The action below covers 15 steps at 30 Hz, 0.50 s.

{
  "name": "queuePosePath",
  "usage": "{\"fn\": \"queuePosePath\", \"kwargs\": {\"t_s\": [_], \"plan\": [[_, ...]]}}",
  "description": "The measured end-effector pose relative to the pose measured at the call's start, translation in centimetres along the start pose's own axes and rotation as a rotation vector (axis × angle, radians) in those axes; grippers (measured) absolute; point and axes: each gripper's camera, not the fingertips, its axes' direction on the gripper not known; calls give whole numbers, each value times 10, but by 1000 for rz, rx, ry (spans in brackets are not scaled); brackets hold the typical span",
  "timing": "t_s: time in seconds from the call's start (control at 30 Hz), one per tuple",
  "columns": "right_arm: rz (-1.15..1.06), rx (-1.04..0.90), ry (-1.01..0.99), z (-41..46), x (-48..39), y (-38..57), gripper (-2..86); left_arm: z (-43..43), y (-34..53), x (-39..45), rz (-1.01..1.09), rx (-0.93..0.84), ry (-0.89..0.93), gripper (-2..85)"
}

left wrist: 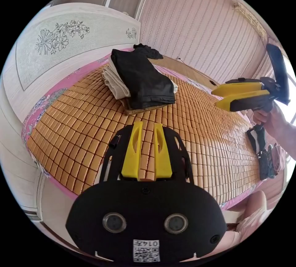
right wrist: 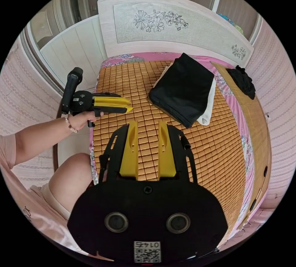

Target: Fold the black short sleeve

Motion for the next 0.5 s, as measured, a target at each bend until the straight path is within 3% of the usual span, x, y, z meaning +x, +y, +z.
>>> {"fn": "queuePosePath", "kwargs": {"t_s": [0.23,0.33,0.5], "plan": [[48,-89,56,80,24,-76,115,40,-28,-27,137,-9,-65,98],[116,-143,-26,112,37,-84,111,49,-30,-36,119,-28,-51,39],[235,-43,-102,98,76,-64,18,22,-24,-40,140,54,-15,-8]]}}
